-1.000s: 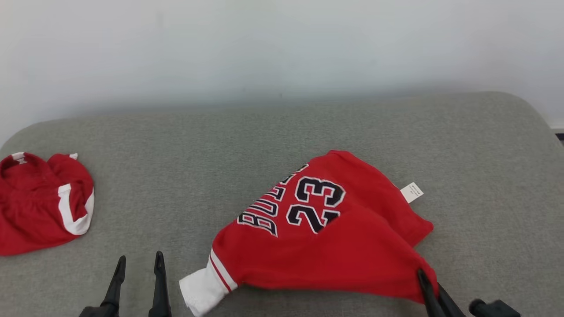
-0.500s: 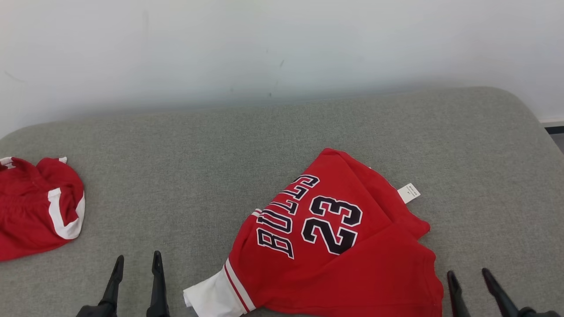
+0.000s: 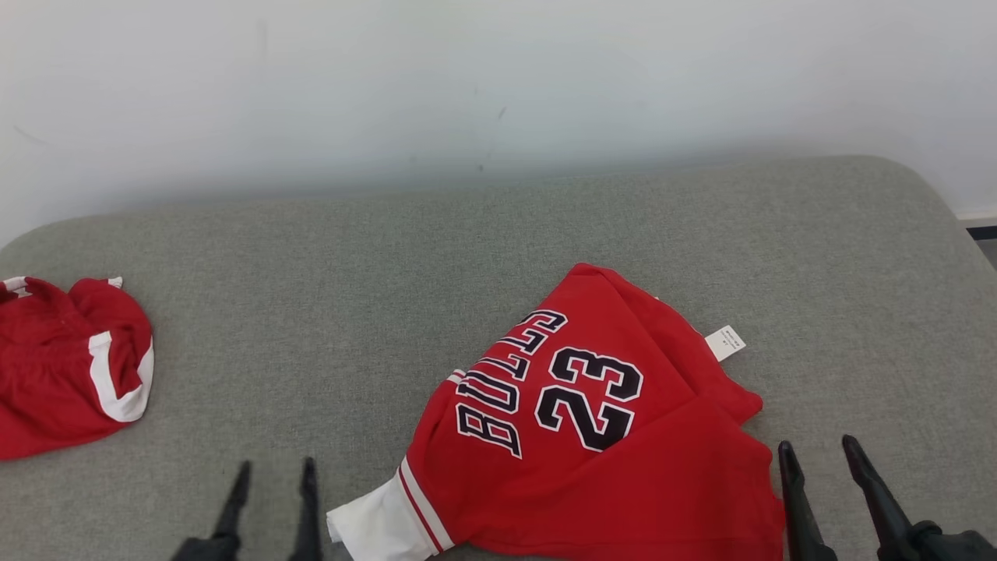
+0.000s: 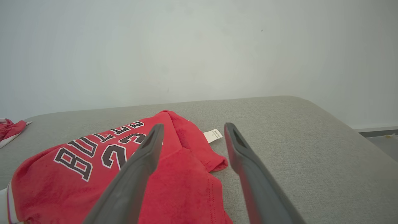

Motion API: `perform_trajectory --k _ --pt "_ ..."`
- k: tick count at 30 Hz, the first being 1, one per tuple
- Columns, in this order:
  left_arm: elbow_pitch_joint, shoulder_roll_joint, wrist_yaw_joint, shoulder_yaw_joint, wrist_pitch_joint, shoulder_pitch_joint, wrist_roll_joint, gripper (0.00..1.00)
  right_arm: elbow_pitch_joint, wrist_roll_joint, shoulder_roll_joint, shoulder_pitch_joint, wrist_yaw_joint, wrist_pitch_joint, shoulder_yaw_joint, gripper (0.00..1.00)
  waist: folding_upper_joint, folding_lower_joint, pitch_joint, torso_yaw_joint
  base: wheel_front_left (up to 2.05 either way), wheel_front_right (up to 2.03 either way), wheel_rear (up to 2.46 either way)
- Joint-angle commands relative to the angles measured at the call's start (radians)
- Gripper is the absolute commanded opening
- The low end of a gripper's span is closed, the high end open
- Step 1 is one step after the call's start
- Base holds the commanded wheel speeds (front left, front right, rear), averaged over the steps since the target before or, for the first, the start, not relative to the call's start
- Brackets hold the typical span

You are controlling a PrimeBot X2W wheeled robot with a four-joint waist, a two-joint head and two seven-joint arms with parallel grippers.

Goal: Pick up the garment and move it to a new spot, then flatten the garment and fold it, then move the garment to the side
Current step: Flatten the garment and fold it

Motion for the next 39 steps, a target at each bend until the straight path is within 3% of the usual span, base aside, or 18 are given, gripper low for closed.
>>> perform_trajectory --k 1,9,15,16,17,22,27,33,39 --pt "0.024 0.002 -0.007 -0.018 -0.003 -0.015 0.02 1.0 0.009 0.004 0.005 -0.01 -0.002 -0.005 0.005 1.0 0.0 0.0 0.0 0.001 0.0 0.0 0.0" --pt "0.253 0.031 -0.036 -0.154 0.006 -0.102 0.046 1.0 0.051 0.002 0.016 -0.039 -0.002 -0.019 0.035 1.0 0.0 0.0 0.013 -0.005 0.0 0.0 0.0" --pt "0.416 0.038 -0.041 -0.192 0.036 -0.172 0.02 1.0 0.082 0.005 0.017 -0.049 -0.002 -0.03 0.036 1.0 0.0 0.0 0.027 -0.003 0.0 0.0 0.0" --pt "0.435 0.036 -0.042 -0.2 0.037 -0.182 0.013 0.6 0.085 0.005 0.017 -0.05 -0.002 -0.033 0.036 1.0 0.0 0.0 0.028 -0.001 0.0 0.0 0.0" --pt "0.446 0.034 -0.041 -0.205 0.031 -0.193 0.007 0.0 0.088 0.005 0.016 -0.051 -0.002 -0.034 0.036 1.0 0.0 0.0 0.029 0.001 0.0 0.0 0.0" --pt "0.47 0.044 -0.039 -0.218 0.007 -0.226 -0.02 0.0 0.098 0.009 0.01 -0.056 -0.002 -0.04 0.03 1.0 0.0 0.0 0.025 0.027 0.0 0.0 0.0" --pt "0.359 0.071 -0.007 -0.177 -0.003 -0.229 -0.018 0.0 0.107 0.009 0.01 -0.049 -0.002 -0.049 0.021 1.0 0.0 0.0 0.01 0.071 0.0 0.0 0.0" --pt "0.165 0.074 0.028 -0.149 -0.003 -0.132 -0.015 0.0 0.115 0.006 0.012 -0.045 -0.002 -0.054 0.019 1.0 0.0 0.0 0.002 0.119 0.0 0.0 0.0" --pt "0.086 0.052 0.051 -0.138 -0.003 0.031 -0.055 0.0 0.133 0.01 0.009 -0.043 -0.002 -0.056 0.008 1.0 0.0 0.0 0.003 0.132 0.0 0.0 0.0"
